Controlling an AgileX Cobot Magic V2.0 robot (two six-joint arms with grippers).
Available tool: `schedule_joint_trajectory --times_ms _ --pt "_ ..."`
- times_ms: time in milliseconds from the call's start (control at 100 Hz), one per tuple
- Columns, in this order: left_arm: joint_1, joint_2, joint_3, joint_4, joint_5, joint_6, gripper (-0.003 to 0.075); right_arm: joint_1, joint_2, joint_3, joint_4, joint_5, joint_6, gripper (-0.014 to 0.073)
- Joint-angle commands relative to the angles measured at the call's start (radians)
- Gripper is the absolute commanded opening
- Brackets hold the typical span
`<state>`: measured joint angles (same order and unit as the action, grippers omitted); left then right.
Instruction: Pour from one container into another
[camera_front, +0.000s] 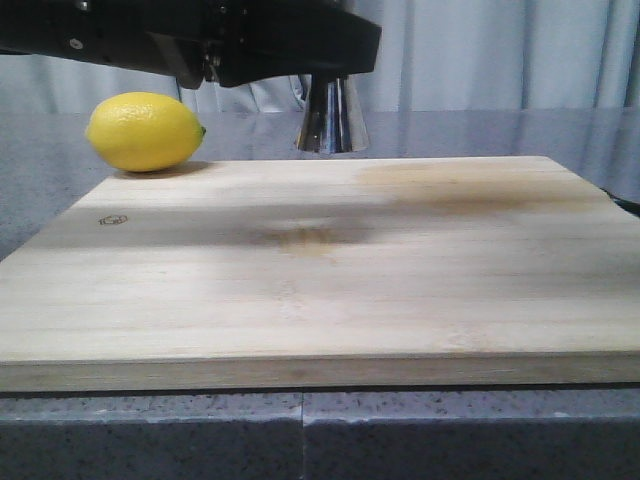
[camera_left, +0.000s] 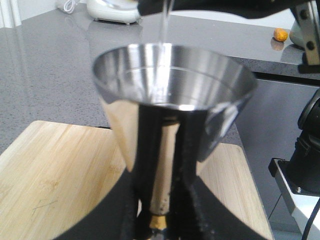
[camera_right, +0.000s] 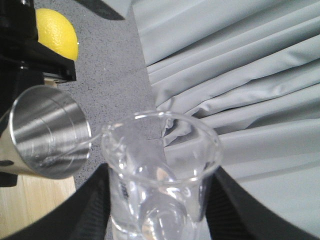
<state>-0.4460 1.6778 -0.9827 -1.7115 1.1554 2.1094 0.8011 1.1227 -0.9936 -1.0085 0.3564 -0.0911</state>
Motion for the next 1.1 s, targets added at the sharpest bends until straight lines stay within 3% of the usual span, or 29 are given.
schedule_joint_trajectory --times_ms 0,1090 --pt "0.005 -0.05 -0.025 -0.064 0.113 -0.006 -0.0019 0.0 -0.016 -0.037 -0.042 -0.029 -0.006 0.0195" --pt "0.005 -0.05 -0.025 -0.063 0.113 -0.006 -0.0019 0.0 -0.007 -0.037 -0.077 -0.033 -0.006 0.0195"
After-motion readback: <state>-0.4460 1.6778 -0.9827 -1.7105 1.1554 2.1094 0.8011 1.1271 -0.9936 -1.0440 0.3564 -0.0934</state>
